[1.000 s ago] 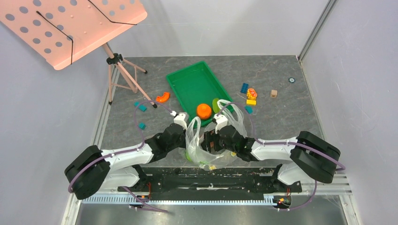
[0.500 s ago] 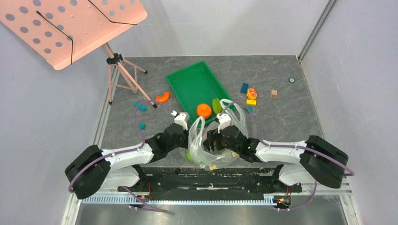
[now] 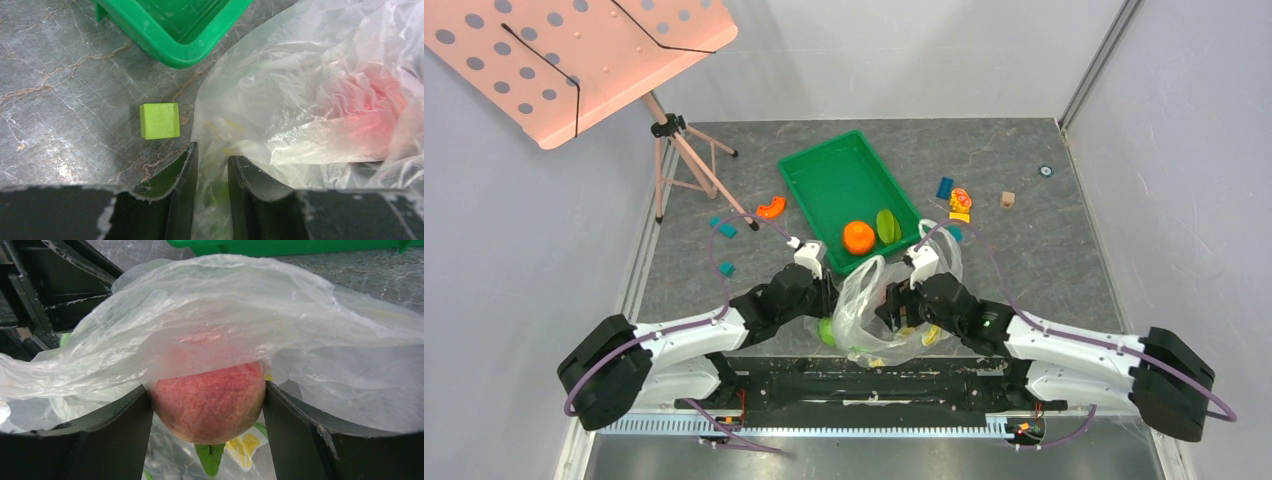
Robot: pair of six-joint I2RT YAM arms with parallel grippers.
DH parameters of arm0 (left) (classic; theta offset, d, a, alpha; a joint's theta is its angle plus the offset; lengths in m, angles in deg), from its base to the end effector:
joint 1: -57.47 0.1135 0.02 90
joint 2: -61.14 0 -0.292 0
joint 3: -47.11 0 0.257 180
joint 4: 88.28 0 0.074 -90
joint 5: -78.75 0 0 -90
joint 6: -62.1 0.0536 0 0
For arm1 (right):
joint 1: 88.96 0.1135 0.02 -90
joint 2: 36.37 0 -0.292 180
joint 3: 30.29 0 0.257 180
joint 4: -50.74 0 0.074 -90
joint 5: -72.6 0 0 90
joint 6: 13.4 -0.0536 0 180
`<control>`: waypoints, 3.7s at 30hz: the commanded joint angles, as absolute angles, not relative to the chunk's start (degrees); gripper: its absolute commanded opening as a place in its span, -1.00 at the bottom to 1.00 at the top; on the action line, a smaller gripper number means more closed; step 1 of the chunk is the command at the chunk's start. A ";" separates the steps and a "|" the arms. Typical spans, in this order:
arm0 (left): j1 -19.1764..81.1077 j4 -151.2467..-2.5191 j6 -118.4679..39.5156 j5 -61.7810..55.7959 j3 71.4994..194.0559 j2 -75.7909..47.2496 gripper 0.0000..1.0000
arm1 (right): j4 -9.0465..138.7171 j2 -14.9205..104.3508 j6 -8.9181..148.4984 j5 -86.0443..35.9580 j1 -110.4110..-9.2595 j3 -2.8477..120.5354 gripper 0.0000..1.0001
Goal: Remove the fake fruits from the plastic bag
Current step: Take out the fake fruit from the plastic bag.
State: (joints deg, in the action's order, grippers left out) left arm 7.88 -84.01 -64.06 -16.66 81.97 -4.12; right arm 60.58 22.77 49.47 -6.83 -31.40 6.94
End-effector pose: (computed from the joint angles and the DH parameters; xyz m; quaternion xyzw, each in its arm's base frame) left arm 0.1492 -0.1674 0.1762 0.0817 0.8812 -0.2849 0.3683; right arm 0.1244 0.1773 0.2016 -0.1850 0.8511 0.2670 0.4124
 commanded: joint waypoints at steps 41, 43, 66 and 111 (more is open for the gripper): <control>7.94 -99.02 -61.03 2.92 79.29 -6.36 0.24 | 64.68 13.63 50.44 -10.89 -31.13 -1.38 0.22; 7.89 -99.61 -61.29 3.33 79.29 -7.20 -0.08 | 64.70 13.47 50.38 -10.86 -31.14 -1.67 0.22; 7.90 -91.99 -58.87 -3.07 79.77 -1.83 -0.96 | 66.47 13.11 52.01 -9.69 -31.12 -2.74 0.94; 7.89 -93.92 -58.36 0.27 80.74 -5.86 -0.96 | 50.38 31.50 63.01 -3.05 -31.13 6.28 0.80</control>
